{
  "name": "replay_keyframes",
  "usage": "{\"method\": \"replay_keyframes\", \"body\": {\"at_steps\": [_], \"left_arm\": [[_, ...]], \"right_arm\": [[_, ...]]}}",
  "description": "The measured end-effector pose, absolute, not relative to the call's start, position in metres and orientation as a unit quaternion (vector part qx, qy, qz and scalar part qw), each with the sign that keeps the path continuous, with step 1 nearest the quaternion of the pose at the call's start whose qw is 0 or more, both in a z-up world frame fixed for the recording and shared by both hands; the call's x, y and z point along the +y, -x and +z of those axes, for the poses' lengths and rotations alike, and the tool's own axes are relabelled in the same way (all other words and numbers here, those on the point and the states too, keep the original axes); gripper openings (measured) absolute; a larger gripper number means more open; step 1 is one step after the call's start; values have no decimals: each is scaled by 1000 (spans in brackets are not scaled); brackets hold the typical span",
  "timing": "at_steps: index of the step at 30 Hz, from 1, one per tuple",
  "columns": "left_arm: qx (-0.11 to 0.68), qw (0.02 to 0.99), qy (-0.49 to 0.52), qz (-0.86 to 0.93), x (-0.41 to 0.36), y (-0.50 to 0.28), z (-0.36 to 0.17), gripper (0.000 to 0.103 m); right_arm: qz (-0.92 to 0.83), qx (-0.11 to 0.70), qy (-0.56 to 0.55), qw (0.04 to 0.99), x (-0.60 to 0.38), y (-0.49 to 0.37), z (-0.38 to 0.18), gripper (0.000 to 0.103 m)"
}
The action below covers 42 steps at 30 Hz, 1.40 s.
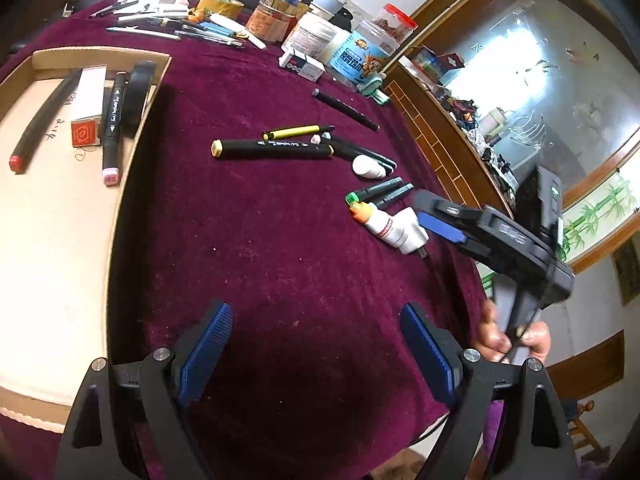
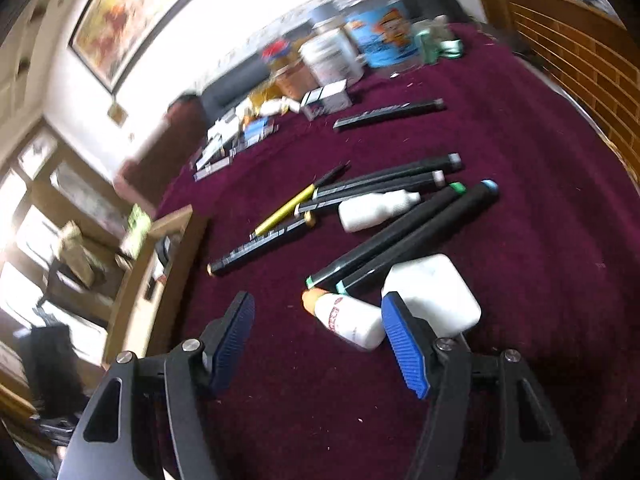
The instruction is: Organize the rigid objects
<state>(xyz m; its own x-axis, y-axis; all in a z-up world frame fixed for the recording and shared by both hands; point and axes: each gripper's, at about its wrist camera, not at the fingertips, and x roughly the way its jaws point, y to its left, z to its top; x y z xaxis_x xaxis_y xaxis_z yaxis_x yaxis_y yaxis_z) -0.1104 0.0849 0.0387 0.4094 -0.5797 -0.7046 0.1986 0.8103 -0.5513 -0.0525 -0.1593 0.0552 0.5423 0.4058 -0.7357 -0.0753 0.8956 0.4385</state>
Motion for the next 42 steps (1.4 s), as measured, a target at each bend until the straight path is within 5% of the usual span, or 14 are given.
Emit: {"method": "replay_keyframes", "body": {"at_steps": [5,11,22,23,24,27,31,35,42], "left_arm": [[482,823,187,-235,86,115,42,89],[485,823,186,-230,88,113,40,89],[489,848,79,-187,53,77,16,87],[485,854,65,-179,51,74,13,77],[473,863,48,-169,49,72,14,54],[480,862,43,-157,51,66,13,34],[495,843,98,-186,66,67,17,34],[470,854,127,-186,75,75,32,80],[464,871,91,-133,51,41,31,83]], "right_arm": [[136,478,-180,849,-140,38,40,67],[302,528,-301,734,-113,47,21,67],[171,451,-285,828,-186,80,48,67],[162,447,-284,833,-189,80,50,67],[154,444,-283,836,-194,82,51,67],[135,441,-278,843,-202,84,54,67],[123,439,-269,848,-202,84,51,67],[125,441,-268,847,-199,81,50,67],[127,438,-257,852,-193,84,51,67]]}}
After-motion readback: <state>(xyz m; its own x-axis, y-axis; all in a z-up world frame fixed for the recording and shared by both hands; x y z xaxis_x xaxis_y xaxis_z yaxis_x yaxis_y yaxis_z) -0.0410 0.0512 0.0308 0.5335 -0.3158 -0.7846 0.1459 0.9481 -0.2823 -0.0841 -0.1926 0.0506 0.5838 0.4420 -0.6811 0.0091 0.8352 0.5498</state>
